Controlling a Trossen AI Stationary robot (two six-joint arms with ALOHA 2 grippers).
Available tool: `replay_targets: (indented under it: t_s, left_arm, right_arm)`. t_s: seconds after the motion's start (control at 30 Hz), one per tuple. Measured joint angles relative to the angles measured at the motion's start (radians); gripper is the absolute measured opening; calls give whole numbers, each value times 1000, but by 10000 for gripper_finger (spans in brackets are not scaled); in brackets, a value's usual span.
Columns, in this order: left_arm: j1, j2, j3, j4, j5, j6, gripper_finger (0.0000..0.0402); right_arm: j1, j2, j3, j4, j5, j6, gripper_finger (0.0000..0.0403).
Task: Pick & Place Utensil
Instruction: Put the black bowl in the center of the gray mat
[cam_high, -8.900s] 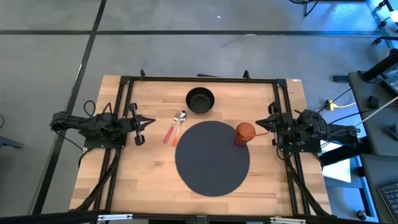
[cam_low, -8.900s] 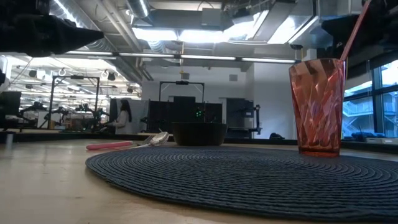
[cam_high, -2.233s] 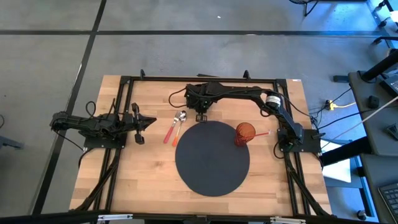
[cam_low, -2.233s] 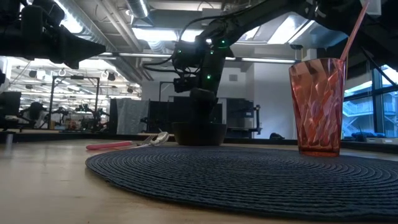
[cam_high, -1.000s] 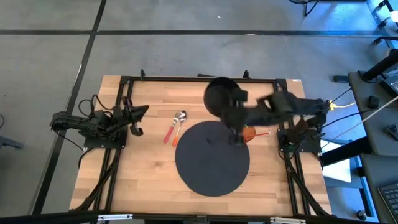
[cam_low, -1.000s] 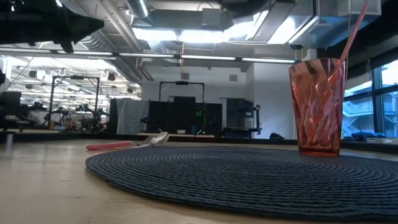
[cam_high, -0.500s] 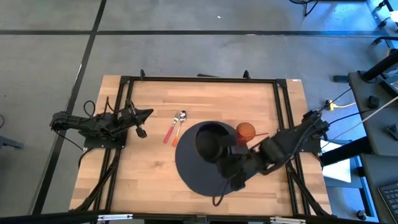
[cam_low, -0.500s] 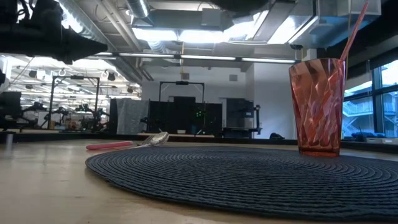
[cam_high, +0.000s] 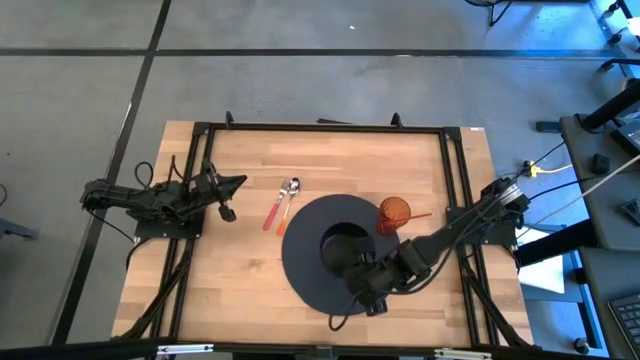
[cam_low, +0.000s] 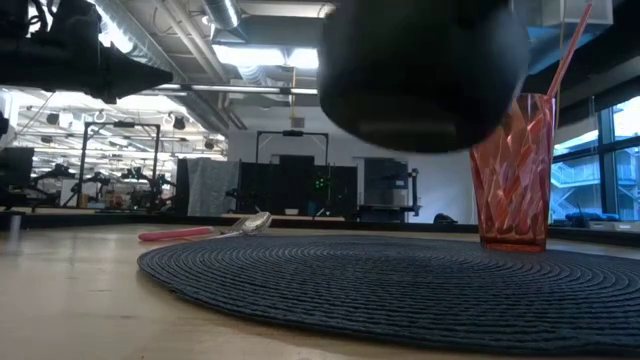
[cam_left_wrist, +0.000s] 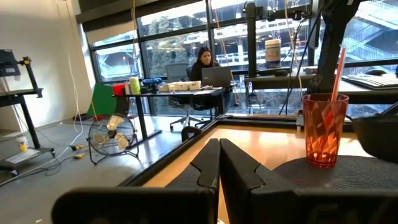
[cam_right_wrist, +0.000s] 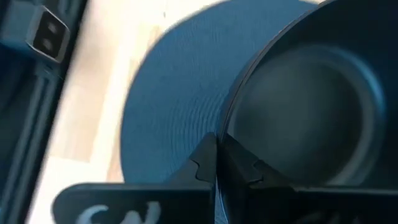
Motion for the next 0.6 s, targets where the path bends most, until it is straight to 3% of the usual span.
replay_targets:
  t_s: [0.2,0.6]
  left_arm:
    - [0,0,0,0,0,0,3]
    - [0,0,0,1,-1,-15,3]
  right_arm:
    - [-17,3,-98,79,-19,6,5]
    - [-50,158,-104,103,-50,-41,5]
